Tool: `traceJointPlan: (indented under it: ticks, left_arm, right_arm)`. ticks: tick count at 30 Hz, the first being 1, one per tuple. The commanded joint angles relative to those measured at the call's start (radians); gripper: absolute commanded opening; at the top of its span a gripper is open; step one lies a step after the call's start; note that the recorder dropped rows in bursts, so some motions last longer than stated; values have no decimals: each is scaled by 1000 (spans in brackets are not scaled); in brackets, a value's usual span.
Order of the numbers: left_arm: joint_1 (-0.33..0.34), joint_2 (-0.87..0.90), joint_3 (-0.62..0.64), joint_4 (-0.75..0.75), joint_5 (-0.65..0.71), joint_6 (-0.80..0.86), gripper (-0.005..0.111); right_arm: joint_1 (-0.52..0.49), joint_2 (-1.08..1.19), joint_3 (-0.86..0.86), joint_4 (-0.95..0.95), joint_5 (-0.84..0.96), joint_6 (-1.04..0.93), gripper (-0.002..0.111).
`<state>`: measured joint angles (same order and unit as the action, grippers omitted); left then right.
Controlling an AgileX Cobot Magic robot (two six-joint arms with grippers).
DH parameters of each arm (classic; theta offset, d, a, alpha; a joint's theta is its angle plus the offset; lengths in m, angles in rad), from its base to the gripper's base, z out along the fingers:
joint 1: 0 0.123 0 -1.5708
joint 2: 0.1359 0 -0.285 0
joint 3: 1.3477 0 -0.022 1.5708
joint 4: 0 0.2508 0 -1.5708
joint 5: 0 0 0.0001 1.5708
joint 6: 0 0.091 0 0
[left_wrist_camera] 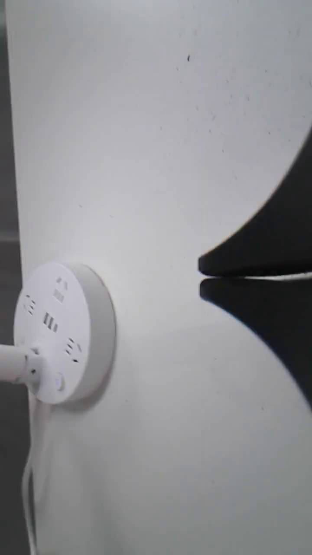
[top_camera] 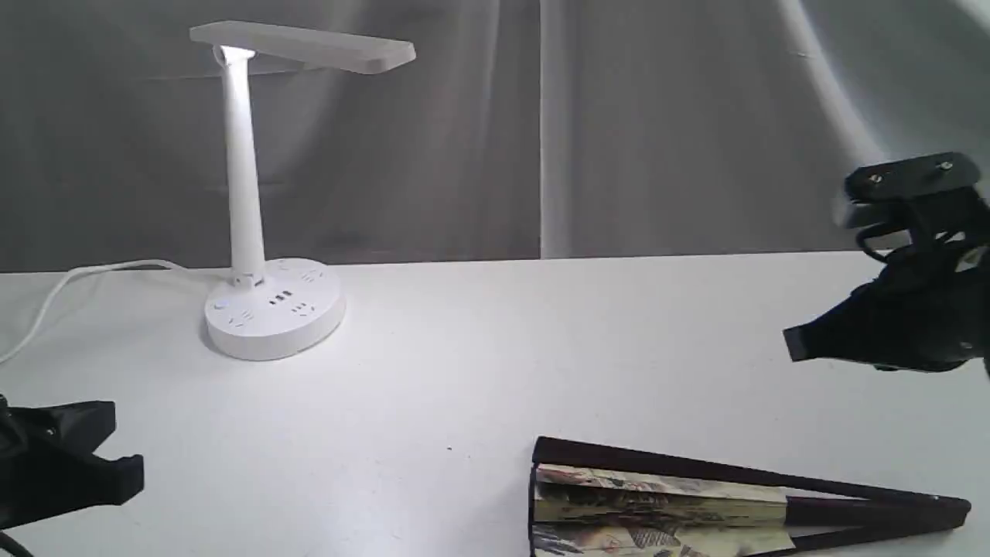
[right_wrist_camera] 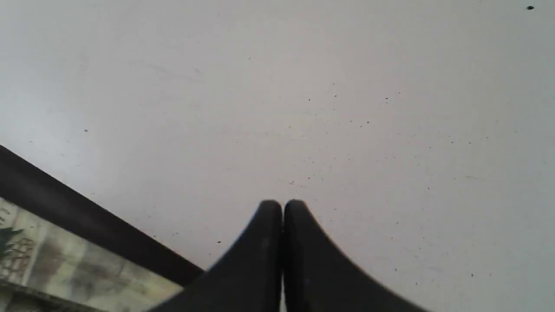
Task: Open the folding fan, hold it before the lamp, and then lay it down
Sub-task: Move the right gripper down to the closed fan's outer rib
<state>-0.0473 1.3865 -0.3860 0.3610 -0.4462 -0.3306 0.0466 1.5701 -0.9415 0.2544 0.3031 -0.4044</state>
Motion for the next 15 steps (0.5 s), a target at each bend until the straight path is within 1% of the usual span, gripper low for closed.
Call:
traceJointPlan:
  ticks: [1,3,7,9,15]
  left_arm:
    - [2,3,-17,-16,59,-20,0]
    - [2,3,-17,-6,59,-42,0]
    - [2,3,-17,22,50,-62,0]
    - [2,3,-17,22,48,-64,0]
    - [2,3,-17,22,46,-69,0]
  right_arm:
    - [2,98,-63,-10,-17,-55,0]
    - [2,137,-99,-7,21,-70,0]
    - [2,255,-241,10,240,-144,0]
    - [2,312,-308,48,344,-202,0]
    - [2,432,-403,163,490,-364,0]
